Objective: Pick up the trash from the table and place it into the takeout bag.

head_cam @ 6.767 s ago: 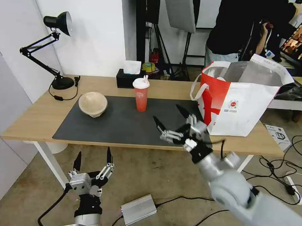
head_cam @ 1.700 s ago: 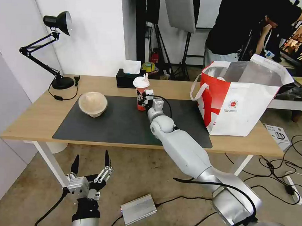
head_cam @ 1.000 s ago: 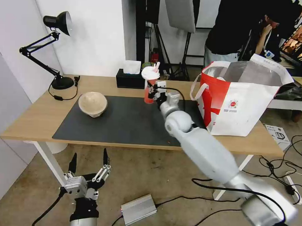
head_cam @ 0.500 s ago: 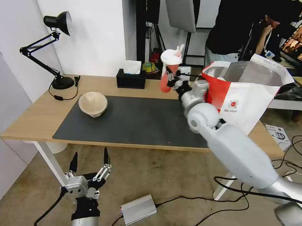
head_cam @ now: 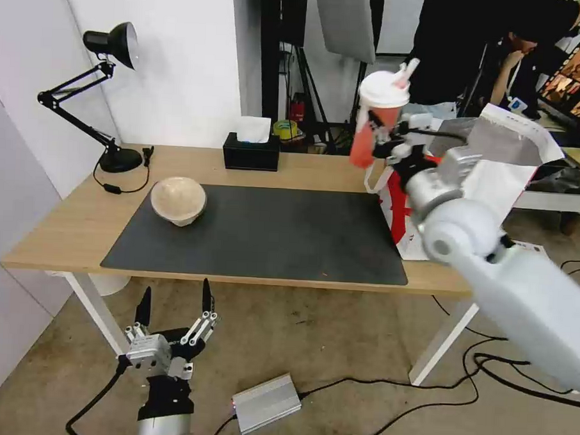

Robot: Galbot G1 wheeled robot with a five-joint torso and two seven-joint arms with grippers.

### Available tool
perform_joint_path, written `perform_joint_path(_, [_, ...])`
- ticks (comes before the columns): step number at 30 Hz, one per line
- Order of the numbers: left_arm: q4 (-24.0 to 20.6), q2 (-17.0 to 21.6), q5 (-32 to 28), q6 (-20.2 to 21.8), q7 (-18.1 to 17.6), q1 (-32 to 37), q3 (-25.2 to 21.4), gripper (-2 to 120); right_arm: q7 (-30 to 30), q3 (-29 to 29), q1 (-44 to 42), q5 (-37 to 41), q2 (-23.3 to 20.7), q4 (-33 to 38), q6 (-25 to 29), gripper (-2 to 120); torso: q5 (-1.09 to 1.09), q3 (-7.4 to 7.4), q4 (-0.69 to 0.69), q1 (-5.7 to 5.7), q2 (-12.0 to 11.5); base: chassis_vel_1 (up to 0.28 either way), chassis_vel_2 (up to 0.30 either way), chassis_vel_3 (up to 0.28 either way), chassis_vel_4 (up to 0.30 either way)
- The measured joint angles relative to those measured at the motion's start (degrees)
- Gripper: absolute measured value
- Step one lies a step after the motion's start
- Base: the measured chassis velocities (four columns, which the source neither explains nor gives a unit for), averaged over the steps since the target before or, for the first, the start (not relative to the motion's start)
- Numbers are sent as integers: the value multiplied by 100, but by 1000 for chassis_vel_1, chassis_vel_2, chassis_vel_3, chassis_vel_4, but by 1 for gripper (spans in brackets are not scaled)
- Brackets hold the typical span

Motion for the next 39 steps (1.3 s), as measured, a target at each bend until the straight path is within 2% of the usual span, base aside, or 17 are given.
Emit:
perform_joint_path(11, [-13,3,-22,16,1,-17,-26,100,244,256,285,157,-293,-106,-221,3,0,0,1,0,0,0,0,0,0])
perform_joint_path(24, [4,4,-6,20,2,1,-4,100,202,219,683,255,-572,-970,-295,3,0,0,0,0,0,0,0,0,0])
perform_joint_path(39, [-84,6,3,3,9,76,-14,100,108,134,713,176,-459,-1884,-397,3,-1,0,0,0,-1,0,0,0,0])
